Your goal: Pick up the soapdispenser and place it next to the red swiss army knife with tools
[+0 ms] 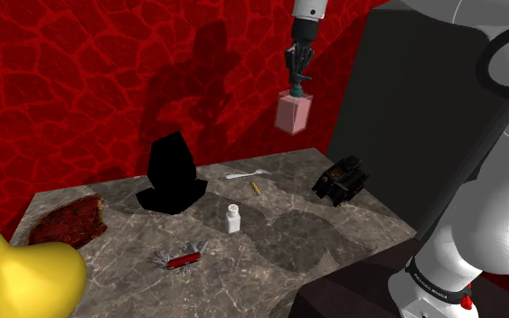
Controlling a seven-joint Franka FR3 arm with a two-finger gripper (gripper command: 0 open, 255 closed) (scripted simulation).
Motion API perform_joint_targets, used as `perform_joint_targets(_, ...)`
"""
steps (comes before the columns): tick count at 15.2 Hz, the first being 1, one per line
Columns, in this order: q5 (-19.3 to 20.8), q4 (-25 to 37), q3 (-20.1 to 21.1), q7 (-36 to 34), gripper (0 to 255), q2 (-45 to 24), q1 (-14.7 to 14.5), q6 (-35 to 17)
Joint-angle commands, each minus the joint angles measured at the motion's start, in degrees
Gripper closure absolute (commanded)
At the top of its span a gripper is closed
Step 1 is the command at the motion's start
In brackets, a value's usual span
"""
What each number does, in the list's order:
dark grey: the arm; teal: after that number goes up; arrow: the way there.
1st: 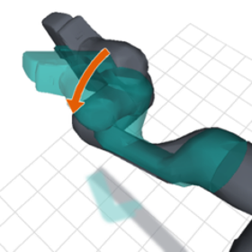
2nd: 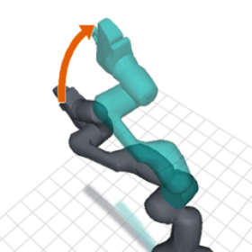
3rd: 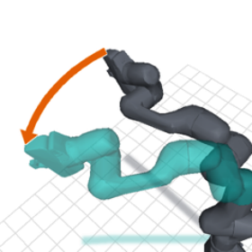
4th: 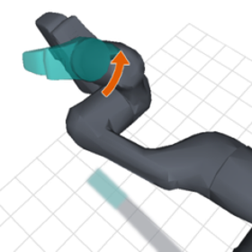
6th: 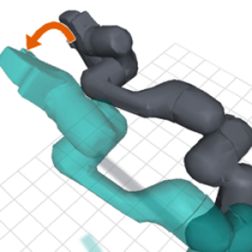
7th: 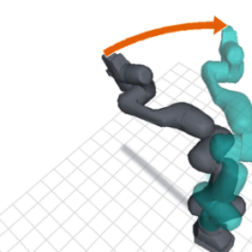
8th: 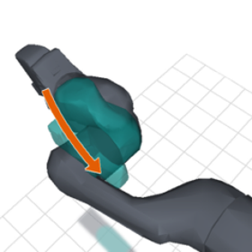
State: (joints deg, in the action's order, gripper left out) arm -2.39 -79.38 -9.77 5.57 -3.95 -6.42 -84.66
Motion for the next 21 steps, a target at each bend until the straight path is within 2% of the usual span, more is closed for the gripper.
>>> perform_joint_targets(1,0.3,-0.9,1.4,-3.1,255,0.6,-1.7,-0.4)
perform_joint_targets(7,0.6,1.8,5.1,-11.1,255,-1.4,-6.0,0.0)
perform_joint_targets(12,0.9,6.6,7.9,-17.6,255,-5.0,-9.6,1.0)
perform_joint_targets(17,1.5,14.5,10.4,-23.8,255,-10.7,-13.5,3.2)
perform_joint_targets(21,2.4,24.5,11.9,-28.5,255,-17.4,-16.9,6.4)
